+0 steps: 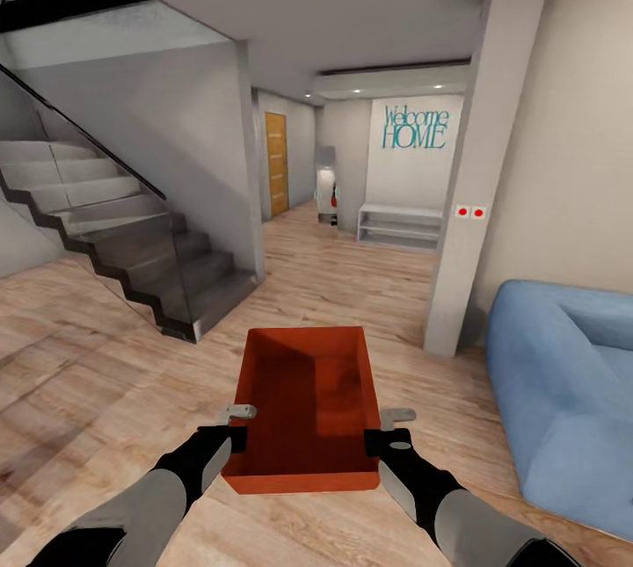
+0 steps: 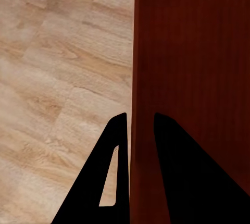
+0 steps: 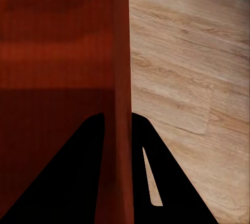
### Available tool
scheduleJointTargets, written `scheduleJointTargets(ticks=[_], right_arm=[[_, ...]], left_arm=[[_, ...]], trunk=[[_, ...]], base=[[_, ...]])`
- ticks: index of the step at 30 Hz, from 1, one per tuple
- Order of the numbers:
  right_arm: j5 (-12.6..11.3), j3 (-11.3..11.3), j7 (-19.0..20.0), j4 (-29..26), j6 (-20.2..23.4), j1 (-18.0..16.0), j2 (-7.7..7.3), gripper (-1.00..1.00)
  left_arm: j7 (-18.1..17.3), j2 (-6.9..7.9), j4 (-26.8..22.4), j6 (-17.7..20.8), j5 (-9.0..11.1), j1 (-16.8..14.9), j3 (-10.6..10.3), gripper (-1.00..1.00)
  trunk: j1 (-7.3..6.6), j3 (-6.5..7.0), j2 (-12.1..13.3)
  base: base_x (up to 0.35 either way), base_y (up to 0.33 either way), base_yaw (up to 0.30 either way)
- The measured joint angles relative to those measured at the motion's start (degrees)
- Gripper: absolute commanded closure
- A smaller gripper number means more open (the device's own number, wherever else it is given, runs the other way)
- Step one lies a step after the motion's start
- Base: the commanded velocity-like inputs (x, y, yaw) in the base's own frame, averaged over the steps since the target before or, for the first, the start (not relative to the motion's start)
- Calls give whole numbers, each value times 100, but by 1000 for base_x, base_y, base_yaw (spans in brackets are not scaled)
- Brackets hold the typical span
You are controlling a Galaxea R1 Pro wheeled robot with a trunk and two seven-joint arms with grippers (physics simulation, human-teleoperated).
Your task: Move the two storage containers from the living room to the garage. In the garage, place one container on the floor and stack the other container on top of it (either order is fine).
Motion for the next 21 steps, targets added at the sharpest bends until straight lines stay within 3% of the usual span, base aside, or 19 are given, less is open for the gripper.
scheduleJointTargets(ticks=[21], right_arm=[[-2, 3, -7, 18, -35, -1, 11, 100]], left_arm=[[0, 9, 1, -18, 24, 1, -24, 100]], trunk=[[0, 0, 0]], base=[[324, 0, 0]])
